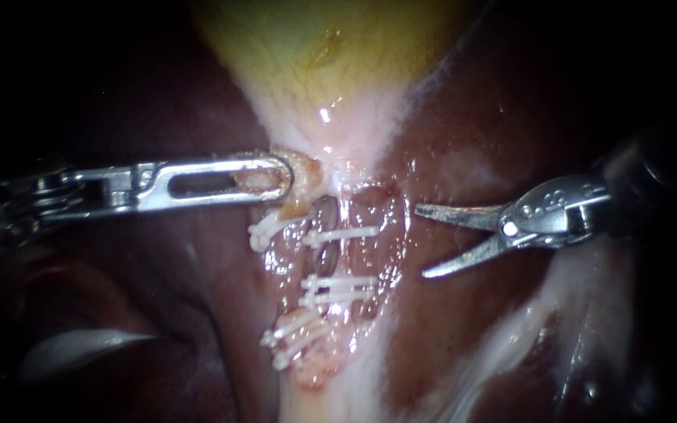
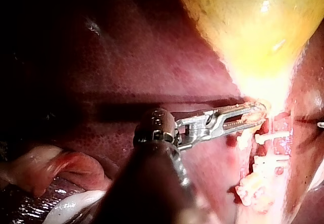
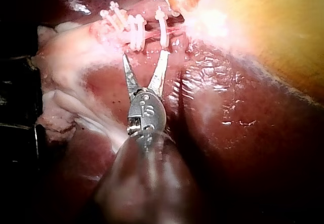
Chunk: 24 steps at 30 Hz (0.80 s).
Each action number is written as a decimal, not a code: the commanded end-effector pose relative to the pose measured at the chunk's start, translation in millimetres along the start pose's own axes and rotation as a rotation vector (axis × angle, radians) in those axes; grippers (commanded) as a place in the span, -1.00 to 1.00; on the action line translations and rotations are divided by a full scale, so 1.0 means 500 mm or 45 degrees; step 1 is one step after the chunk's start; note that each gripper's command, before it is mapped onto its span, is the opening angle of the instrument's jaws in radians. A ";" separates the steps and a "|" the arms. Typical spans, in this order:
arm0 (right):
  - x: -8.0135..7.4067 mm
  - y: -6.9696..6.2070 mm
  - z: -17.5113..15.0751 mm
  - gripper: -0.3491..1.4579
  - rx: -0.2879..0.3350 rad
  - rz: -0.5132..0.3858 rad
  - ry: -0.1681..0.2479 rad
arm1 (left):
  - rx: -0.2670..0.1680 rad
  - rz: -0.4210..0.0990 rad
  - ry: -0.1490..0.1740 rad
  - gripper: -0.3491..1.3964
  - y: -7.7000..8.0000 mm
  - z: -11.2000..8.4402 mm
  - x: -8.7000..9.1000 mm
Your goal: Go to the cutting position right tube
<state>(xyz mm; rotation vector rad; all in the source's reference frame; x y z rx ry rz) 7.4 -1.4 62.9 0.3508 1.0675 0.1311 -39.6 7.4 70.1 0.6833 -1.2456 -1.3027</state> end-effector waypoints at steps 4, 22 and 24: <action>0.0000 -0.0001 0.0000 0.98 0.001 0.000 -0.001 | 0.002 -0.003 0.003 -1.00 -0.0006 -0.0012 -0.0008; 0.0007 -0.0005 0.0009 0.98 0.013 0.000 0.006 | 0.011 -0.022 -0.039 -1.00 -0.0083 -0.0127 -0.0095; 0.0008 -0.0008 0.0016 0.98 0.024 0.015 0.012 | 0.011 -0.022 -0.040 -1.00 -0.0083 -0.0127 -0.0095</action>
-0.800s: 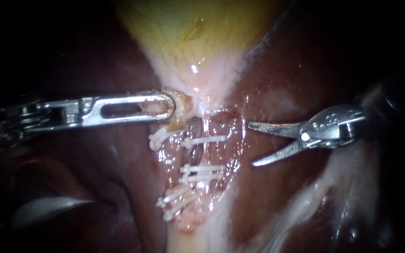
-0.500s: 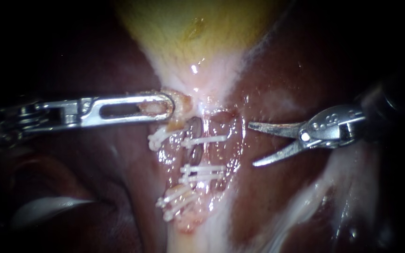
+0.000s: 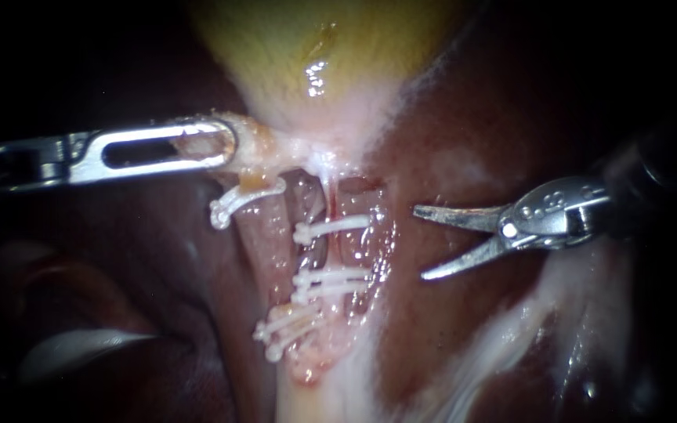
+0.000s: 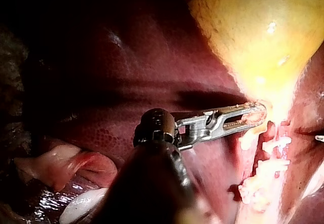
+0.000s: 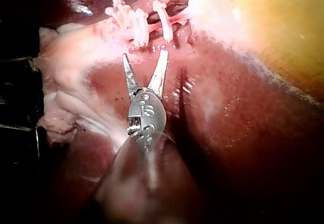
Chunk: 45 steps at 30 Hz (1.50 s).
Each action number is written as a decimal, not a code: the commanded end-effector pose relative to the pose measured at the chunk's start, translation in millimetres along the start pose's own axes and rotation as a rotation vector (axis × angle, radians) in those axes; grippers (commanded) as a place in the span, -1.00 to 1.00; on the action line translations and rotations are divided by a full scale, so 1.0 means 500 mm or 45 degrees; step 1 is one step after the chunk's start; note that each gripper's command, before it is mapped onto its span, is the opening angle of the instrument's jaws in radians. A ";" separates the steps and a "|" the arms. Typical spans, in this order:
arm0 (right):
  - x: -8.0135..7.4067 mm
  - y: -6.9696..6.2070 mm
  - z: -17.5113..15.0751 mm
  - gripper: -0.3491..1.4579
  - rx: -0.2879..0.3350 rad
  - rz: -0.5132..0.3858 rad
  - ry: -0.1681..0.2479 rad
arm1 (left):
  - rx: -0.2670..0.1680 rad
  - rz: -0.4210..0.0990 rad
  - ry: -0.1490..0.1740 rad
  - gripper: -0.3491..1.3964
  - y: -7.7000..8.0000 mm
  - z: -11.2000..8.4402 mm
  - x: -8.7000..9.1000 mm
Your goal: Go to the cutting position right tube
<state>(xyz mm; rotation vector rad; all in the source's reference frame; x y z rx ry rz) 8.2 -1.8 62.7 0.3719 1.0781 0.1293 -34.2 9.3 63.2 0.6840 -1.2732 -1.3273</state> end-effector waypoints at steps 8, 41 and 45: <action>-0.0024 -0.0015 0.0052 0.98 0.042 0.080 0.003 | 0.000 0.001 -0.001 -1.00 0.0001 0.0001 0.0002; -0.0096 -0.0016 0.0242 0.96 0.260 0.334 -0.034 | -0.001 0.003 -0.003 -1.00 0.0002 0.0004 0.0007; -0.0097 -0.0009 0.0265 0.96 0.282 0.352 -0.036 | -0.001 0.003 -0.003 -1.00 0.0001 0.0004 0.0007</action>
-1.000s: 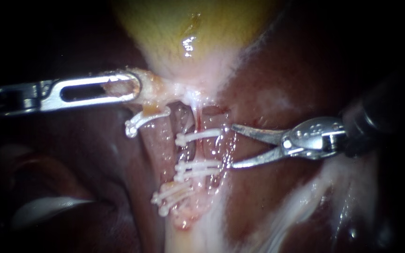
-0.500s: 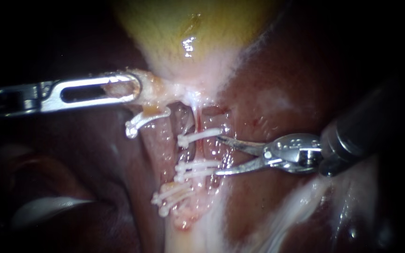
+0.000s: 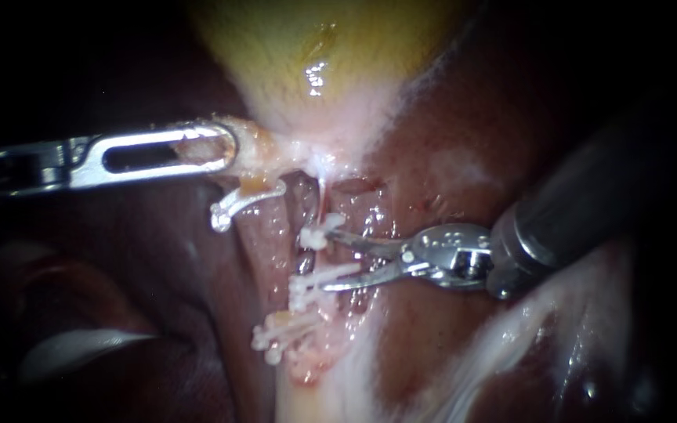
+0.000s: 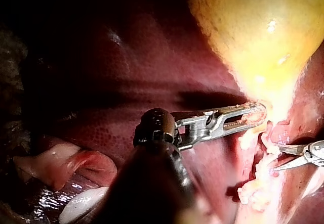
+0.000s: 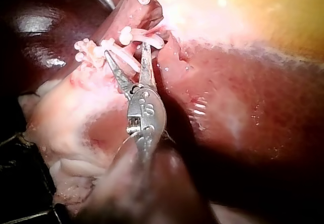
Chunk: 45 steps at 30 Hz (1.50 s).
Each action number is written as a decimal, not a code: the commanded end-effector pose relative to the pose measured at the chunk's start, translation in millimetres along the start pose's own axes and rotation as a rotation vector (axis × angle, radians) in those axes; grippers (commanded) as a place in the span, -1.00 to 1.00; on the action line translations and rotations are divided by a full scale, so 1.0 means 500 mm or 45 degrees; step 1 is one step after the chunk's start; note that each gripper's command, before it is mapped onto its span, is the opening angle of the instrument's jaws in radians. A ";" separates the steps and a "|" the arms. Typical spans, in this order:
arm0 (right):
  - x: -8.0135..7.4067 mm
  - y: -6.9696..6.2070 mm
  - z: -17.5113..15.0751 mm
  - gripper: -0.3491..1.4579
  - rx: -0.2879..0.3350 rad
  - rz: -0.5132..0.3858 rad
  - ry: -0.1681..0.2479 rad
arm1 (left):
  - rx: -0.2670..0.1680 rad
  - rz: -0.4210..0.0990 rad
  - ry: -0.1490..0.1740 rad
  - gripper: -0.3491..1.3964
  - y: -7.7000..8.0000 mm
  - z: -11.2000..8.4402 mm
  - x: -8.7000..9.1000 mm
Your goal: Go to the cutting position right tube
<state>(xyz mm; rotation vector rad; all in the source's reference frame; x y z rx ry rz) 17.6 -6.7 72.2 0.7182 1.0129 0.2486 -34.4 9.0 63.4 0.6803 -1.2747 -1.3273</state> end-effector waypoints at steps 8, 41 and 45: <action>0.0009 0.0008 0.0018 0.96 0.073 0.039 0.037 | 0.000 0.000 0.000 -1.00 -0.0001 -0.0002 0.0000; 0.0023 0.0024 0.0036 0.96 0.202 0.043 0.156 | -0.001 0.000 -0.001 -1.00 -0.0003 -0.0002 0.0001; 0.0033 0.0017 0.0033 0.96 0.237 0.045 0.202 | -0.001 0.000 0.000 -1.00 -0.0003 -0.0002 0.0001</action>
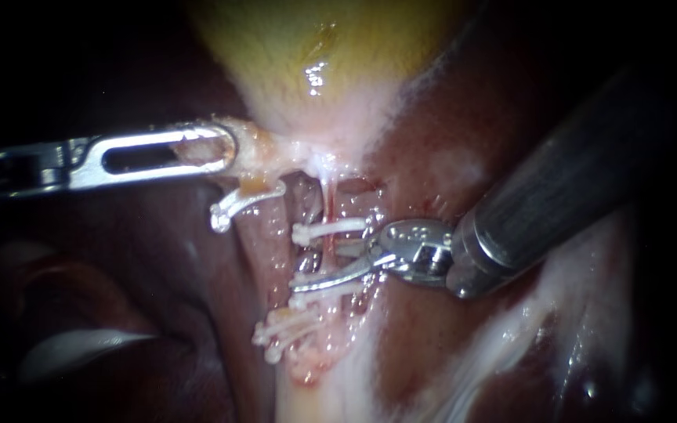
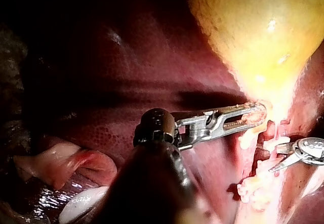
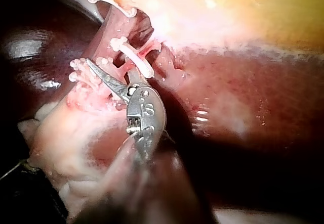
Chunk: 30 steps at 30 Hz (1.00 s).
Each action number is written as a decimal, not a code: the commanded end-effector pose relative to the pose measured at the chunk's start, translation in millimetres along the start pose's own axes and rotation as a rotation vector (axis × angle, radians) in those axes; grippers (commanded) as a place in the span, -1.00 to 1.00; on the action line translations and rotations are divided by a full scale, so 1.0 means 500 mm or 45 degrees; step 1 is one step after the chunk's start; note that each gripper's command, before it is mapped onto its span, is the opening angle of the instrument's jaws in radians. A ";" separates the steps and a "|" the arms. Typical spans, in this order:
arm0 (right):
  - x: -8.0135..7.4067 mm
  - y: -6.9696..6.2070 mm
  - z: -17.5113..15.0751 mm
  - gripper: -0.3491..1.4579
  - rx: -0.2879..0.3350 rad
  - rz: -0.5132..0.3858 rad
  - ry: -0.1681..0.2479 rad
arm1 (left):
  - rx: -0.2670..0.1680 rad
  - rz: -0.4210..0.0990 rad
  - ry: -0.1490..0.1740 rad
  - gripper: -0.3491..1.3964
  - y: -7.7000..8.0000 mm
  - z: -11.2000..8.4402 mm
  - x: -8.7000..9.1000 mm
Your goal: Go to the cutting position right tube
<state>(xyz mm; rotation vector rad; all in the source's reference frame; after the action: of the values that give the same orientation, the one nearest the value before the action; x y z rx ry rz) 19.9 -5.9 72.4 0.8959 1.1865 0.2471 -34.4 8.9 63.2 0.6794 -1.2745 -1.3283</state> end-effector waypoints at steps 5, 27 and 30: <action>0.0021 -0.0023 0.0001 0.96 0.055 0.013 0.046 | 0.001 0.000 0.000 -1.00 0.0001 0.0000 0.0000; 0.0054 -0.0043 0.0029 0.96 0.135 0.037 0.124 | 0.001 0.000 0.000 -1.00 0.0002 0.0000 0.0000; 0.0054 -0.0043 0.0029 0.96 0.135 0.036 0.123 | 0.001 0.000 0.001 -1.00 0.0002 0.0000 0.0000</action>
<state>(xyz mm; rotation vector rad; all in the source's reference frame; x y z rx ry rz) 21.6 -6.4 69.1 1.0044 1.2870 0.2552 -34.4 8.9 63.3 0.6794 -1.2745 -1.3276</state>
